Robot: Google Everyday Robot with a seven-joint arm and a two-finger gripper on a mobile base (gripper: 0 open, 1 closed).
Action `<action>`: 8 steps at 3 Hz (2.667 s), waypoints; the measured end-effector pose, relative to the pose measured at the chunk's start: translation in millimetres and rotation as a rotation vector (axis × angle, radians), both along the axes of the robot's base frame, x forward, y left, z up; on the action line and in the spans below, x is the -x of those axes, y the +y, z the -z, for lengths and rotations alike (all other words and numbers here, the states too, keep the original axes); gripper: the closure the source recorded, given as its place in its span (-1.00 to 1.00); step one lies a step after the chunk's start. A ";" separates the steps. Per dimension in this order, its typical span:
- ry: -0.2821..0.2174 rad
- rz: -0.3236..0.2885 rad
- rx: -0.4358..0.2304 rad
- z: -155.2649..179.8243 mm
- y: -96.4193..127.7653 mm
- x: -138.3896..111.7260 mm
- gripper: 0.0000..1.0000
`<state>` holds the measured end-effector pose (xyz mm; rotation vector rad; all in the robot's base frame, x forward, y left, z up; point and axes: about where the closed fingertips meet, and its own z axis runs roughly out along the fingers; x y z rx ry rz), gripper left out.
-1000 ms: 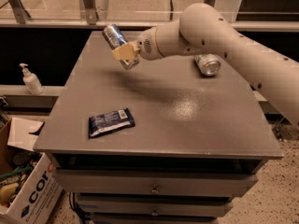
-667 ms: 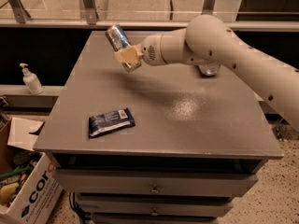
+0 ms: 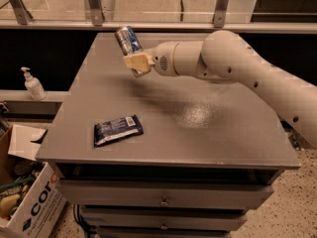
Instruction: Place redbull can upright
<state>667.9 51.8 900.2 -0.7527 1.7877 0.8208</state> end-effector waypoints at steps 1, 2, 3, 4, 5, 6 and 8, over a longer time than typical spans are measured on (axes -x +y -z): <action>-0.021 0.022 -0.033 5.1 -3.0 3.7 1.00; -0.048 0.049 -0.084 12.4 -11.0 12.1 1.00; -0.084 0.076 -0.127 12.9 -24.2 19.0 1.00; -0.135 0.094 -0.170 6.6 -39.8 27.0 1.00; -0.182 0.099 -0.194 0.6 -53.8 36.3 1.00; -0.225 0.102 -0.216 -5.8 -66.3 43.0 1.00; -0.274 0.064 -0.192 -5.1 -76.1 54.6 1.00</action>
Offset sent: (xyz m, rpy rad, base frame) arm -0.0254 -0.0305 -0.0192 0.1578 -0.0938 -0.0949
